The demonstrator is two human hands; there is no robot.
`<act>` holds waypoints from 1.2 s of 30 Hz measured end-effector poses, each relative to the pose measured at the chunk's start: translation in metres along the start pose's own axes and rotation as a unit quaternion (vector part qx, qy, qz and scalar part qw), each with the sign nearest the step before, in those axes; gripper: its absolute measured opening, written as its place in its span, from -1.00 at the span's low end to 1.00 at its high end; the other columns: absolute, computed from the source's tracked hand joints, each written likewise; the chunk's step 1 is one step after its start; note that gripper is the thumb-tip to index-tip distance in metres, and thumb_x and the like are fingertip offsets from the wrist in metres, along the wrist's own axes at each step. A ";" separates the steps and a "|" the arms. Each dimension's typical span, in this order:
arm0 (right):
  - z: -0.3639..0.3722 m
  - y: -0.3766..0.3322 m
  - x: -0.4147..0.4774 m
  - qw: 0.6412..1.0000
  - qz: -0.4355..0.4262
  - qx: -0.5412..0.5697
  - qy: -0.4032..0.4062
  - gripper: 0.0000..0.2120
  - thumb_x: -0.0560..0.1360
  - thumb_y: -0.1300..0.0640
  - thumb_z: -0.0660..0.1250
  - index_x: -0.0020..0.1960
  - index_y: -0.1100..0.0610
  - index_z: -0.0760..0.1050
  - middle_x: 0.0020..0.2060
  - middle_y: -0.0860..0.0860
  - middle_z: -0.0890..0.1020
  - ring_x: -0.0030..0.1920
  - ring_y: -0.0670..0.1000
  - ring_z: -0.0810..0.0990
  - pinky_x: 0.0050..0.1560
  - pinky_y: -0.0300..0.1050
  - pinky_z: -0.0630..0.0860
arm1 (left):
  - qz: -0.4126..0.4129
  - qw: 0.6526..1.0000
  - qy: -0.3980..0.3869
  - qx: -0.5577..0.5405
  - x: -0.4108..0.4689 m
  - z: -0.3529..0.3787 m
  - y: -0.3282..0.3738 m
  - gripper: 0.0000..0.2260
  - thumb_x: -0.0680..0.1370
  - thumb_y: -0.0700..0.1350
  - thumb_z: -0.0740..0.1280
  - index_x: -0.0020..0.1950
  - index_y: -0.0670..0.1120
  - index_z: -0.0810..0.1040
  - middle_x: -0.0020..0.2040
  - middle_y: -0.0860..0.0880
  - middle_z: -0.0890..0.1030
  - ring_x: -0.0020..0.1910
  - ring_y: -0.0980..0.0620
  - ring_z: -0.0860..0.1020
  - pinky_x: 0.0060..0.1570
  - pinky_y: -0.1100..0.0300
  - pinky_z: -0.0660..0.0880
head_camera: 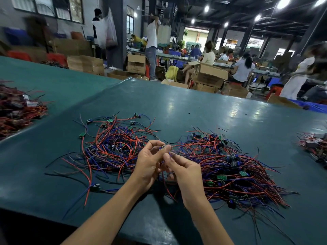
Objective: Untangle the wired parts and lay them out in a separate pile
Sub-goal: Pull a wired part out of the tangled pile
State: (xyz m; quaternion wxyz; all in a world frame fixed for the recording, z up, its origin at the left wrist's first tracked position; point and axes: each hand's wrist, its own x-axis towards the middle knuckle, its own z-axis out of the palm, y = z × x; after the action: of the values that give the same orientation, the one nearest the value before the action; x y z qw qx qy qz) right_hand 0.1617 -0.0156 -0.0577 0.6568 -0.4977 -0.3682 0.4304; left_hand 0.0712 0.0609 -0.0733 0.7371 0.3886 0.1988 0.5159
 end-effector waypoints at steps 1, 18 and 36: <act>0.001 -0.001 0.000 1.000 0.004 0.004 0.002 -0.87 0.52 0.17 0.47 0.02 0.18 0.73 -0.13 0.12 0.74 -0.17 0.08 0.65 -0.11 -0.05 0.61 | 0.005 1.000 -0.008 0.009 -0.001 0.000 -0.001 -0.76 0.39 -0.13 0.55 -0.08 -0.02 0.53 -0.23 -0.05 0.57 -0.44 0.09 0.50 -0.56 0.29 0.39; -0.019 -0.042 0.013 0.999 0.032 -0.035 -0.018 -0.81 0.61 0.15 0.34 0.03 0.14 0.73 -0.40 0.00 0.50 -0.41 -0.02 0.40 -0.51 -0.21 0.26 | -0.203 0.970 -0.128 0.027 -0.007 0.002 0.009 -0.64 0.51 0.22 0.37 -0.05 -0.08 0.65 -0.25 -0.01 0.55 -0.43 0.15 0.40 -0.57 0.34 0.28; -0.015 -0.051 0.023 0.978 -0.035 -0.204 0.030 -0.73 0.55 0.15 0.39 -0.31 0.19 0.65 -0.57 0.07 0.51 -0.54 0.09 0.43 -0.51 -0.13 0.40 | -0.023 0.989 -0.110 0.098 -0.011 -0.002 0.001 -0.64 0.28 -0.05 0.67 -0.07 -0.12 0.60 -0.21 -0.20 0.56 -0.44 -0.01 0.51 -0.50 0.18 0.44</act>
State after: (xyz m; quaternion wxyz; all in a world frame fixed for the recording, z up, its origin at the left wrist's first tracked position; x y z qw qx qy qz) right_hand 0.1936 -0.0057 -0.0103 0.5670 -0.6204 -0.4457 0.3082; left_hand 0.0644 0.0517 -0.0750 0.7249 0.5082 0.1750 0.4308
